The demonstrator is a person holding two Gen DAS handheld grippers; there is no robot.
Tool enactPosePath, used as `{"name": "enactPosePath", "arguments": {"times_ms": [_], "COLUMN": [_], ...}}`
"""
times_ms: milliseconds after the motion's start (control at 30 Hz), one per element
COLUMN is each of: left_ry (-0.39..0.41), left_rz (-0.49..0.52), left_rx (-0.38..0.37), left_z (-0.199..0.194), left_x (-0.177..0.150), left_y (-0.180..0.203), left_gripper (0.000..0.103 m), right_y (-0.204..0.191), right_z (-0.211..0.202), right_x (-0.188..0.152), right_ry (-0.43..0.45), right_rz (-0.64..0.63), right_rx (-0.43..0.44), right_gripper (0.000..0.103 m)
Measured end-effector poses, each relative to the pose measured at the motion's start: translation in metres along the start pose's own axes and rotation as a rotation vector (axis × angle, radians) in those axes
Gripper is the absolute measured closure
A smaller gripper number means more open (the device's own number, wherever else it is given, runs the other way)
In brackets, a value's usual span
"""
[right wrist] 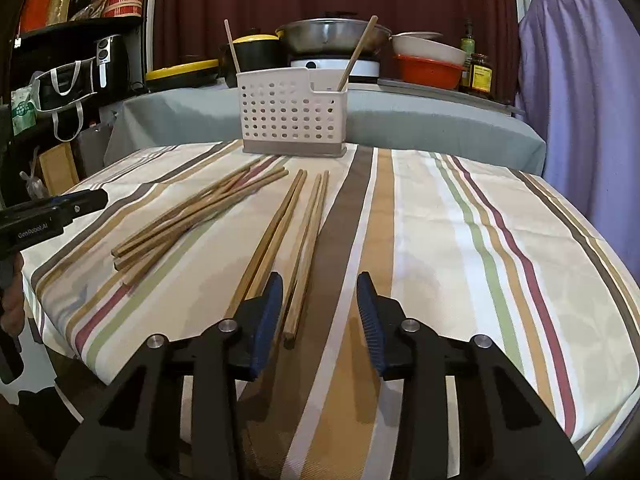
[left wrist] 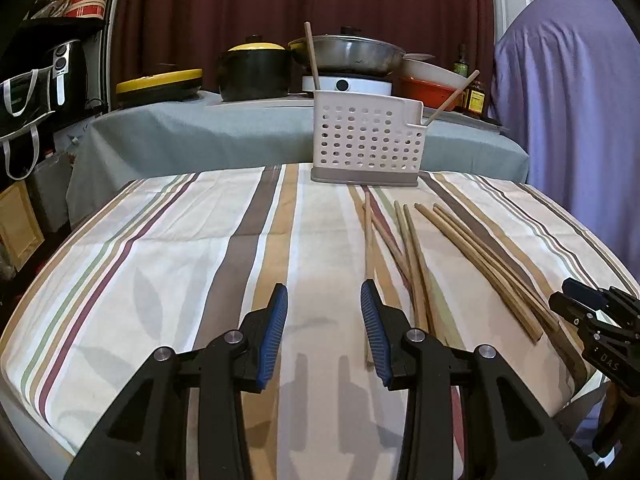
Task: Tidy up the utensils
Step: 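Move both open tools back over the remaining chopsticks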
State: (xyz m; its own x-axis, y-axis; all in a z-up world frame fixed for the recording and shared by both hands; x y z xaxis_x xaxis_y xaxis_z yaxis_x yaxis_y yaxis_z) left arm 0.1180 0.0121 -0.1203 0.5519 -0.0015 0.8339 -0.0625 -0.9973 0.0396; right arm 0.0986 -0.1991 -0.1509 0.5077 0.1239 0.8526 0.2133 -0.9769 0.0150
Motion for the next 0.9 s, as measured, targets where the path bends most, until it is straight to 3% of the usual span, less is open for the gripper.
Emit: {"name": "enactPosePath", "arguments": {"times_ms": [233, 900], "left_ry": [-0.001, -0.005], "left_rz": [0.002, -0.003], "left_rx": [-0.006, -0.016], "left_z": [-0.0002, -0.0023], "left_x": [-0.003, -0.0071], "left_y": [0.0016, 0.0042], "left_gripper": [0.064, 0.064], "right_y": [0.0024, -0.0007], "right_z": [0.0041, -0.0007], "right_x": [-0.0047, -0.0041], "right_ry": [-0.029, -0.029], "right_rz": [0.002, -0.004], "right_rx": [-0.018, -0.017], "right_gripper": [0.071, 0.072]}}
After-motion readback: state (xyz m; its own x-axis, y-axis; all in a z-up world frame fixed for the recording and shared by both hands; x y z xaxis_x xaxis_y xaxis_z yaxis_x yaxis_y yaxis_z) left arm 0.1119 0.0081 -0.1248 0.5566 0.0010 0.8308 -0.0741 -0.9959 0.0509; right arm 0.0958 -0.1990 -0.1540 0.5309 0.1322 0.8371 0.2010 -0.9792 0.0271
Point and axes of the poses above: each gripper's, at about its wrist camera, not at the fingertips, and z roughly the way its jaws point, y to its right, x to its top, the point moved 5 cm from there along z, roughly the way its jaws point, and after that the axes turned 2 degrees about -y, right-handed, at the moved point
